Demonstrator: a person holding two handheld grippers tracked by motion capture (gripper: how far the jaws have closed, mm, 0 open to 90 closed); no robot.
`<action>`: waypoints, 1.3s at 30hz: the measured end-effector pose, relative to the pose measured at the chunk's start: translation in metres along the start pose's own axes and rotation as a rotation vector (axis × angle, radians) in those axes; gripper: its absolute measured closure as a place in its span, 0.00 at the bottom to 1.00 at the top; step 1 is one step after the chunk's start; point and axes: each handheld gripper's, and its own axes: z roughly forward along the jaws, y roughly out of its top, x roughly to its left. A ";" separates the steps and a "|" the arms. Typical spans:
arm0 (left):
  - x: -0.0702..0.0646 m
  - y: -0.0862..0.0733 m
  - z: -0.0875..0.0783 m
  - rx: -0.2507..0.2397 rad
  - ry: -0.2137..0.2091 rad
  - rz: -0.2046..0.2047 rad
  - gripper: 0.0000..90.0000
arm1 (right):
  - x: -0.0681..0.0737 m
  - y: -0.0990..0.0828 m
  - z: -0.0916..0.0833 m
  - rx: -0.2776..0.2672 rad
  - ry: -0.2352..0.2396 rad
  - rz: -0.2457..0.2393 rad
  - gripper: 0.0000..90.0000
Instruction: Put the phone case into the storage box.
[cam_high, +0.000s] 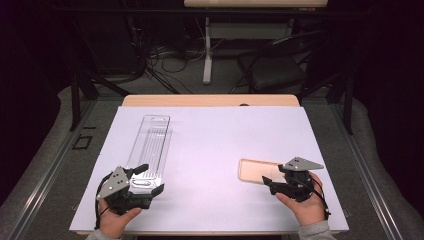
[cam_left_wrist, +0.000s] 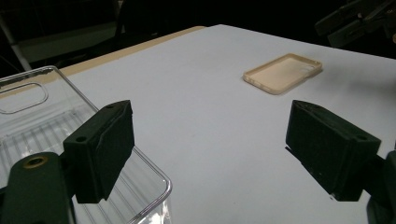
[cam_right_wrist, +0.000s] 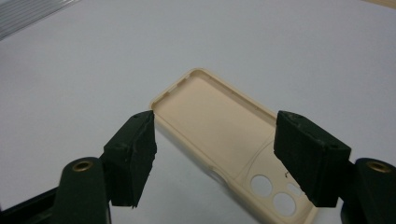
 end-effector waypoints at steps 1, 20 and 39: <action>0.000 0.000 0.000 0.001 0.000 0.000 0.17 | 0.000 0.001 0.000 0.009 -0.001 -0.002 0.34; 0.000 0.000 0.001 0.009 -0.001 0.005 0.17 | -0.015 0.017 0.009 0.130 -0.002 0.002 0.38; 0.000 0.000 0.001 0.011 -0.005 0.004 0.17 | -0.025 0.027 0.012 0.170 -0.017 0.029 0.42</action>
